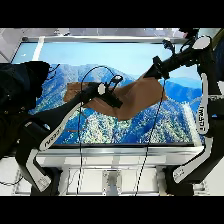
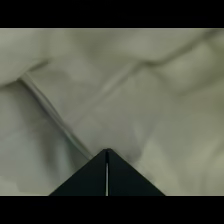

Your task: Fold the clothes and pants, and hang the long-sleeved shirts on hangers.

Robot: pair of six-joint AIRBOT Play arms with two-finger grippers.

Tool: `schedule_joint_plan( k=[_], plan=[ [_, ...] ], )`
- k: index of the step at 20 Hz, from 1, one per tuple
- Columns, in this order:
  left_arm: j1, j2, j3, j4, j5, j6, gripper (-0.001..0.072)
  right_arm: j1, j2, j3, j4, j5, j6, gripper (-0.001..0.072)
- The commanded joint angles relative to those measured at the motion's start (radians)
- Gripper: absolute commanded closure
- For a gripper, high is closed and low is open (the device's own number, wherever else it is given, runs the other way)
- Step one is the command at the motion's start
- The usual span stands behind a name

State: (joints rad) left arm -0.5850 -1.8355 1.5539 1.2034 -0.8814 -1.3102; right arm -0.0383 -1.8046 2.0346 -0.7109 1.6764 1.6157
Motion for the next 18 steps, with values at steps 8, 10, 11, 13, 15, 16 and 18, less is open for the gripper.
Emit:
schedule_joint_plan(
  k=[8,10,11,13,15,16,18],
  plan=[
    [0.343,0.303,0.0,0.079,-0.262,-0.018,0.0681,0.465,-0.003,0.001,-0.229,-0.608,-0.016,0.07],
    [0.442,0.39,0.0,0.083,-0.309,-0.018,0.0681,0.587,-0.045,0.001,-0.27,-0.805,-0.009,0.07],
    [0.48,0.423,0.0,0.083,-0.327,-0.017,0.0681,0.634,-0.074,0.001,-0.27,-0.872,-0.009,0.07],
    [0.546,0.474,-0.001,0.083,-0.36,-0.004,0.0681,0.726,-0.138,0.001,-0.27,-0.953,-0.013,0.0699],
    [0.594,0.503,-0.002,0.084,-0.397,0.017,0.0681,0.798,-0.193,0.001,-0.266,-1.002,-0.04,0.0696],
    [0.609,0.506,-0.002,0.084,-0.414,0.018,0.0681,0.824,-0.208,0.001,-0.26,-1.022,-0.045,0.0575],
    [0.629,0.507,-0.005,0.084,-0.434,0.044,0.0681,0.851,-0.205,0.001,-0.261,-1.017,-0.091,0.0142]
  ],
)
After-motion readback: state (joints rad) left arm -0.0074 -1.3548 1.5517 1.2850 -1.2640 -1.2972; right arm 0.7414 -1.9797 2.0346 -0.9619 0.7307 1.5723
